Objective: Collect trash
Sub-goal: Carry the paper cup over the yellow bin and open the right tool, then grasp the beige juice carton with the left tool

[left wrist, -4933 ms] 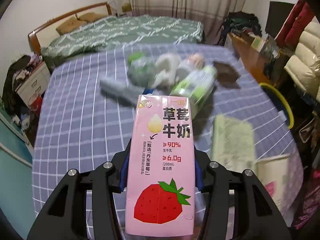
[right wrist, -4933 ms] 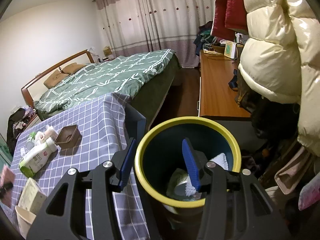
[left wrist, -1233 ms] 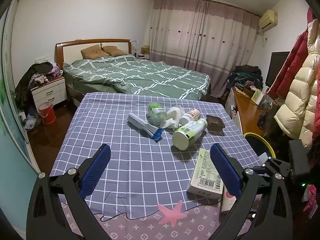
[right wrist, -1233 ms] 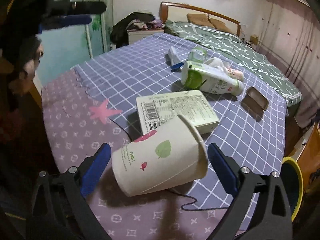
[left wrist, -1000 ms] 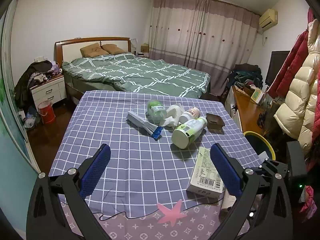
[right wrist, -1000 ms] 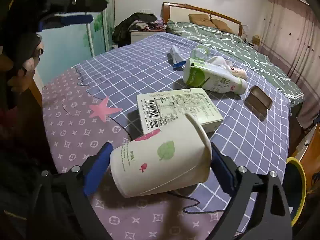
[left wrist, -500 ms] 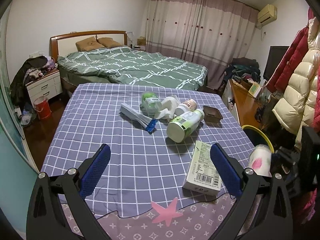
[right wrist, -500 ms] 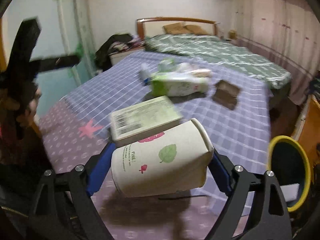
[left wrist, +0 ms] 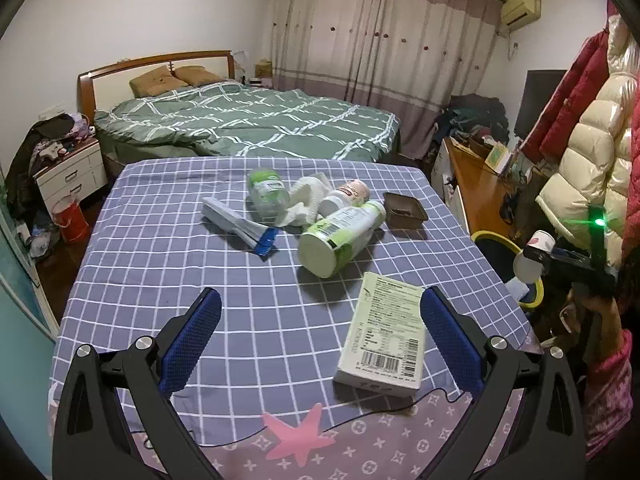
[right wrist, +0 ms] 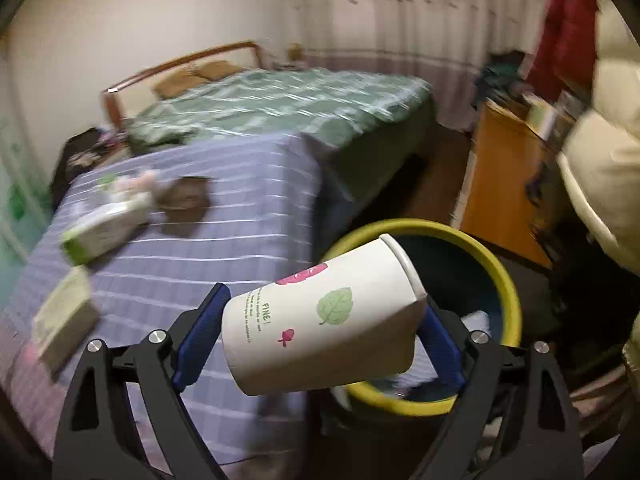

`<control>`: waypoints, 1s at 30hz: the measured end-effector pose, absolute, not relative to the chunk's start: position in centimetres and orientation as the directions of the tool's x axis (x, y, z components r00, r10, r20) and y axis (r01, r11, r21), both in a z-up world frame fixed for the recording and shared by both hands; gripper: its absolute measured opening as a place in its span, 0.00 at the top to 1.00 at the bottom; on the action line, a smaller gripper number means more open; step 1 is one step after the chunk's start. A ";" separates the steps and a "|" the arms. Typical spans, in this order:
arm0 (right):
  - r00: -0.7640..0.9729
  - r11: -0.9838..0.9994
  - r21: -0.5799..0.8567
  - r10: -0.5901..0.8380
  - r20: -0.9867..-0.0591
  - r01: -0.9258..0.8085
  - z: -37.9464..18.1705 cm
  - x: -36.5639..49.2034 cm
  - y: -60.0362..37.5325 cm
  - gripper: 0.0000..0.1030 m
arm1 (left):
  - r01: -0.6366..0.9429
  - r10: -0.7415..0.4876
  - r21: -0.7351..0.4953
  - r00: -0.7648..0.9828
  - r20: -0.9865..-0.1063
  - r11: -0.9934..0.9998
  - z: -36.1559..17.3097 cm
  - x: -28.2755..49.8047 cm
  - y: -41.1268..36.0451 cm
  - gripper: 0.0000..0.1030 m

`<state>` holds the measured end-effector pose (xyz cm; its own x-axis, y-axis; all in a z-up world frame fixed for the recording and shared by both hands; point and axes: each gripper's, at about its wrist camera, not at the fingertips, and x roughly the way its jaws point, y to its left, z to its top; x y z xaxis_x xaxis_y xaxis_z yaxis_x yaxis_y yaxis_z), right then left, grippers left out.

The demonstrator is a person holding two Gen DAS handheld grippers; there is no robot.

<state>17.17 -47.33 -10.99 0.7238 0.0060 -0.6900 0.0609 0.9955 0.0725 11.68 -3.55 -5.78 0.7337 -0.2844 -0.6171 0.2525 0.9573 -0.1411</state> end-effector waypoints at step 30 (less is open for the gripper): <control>0.682 0.968 0.106 -0.079 -0.727 0.226 -14.2 18.6 -51.6 0.08 | 0.408 -0.321 -0.077 0.573 -0.754 0.910 -10.8 15.5 -11.0 0.05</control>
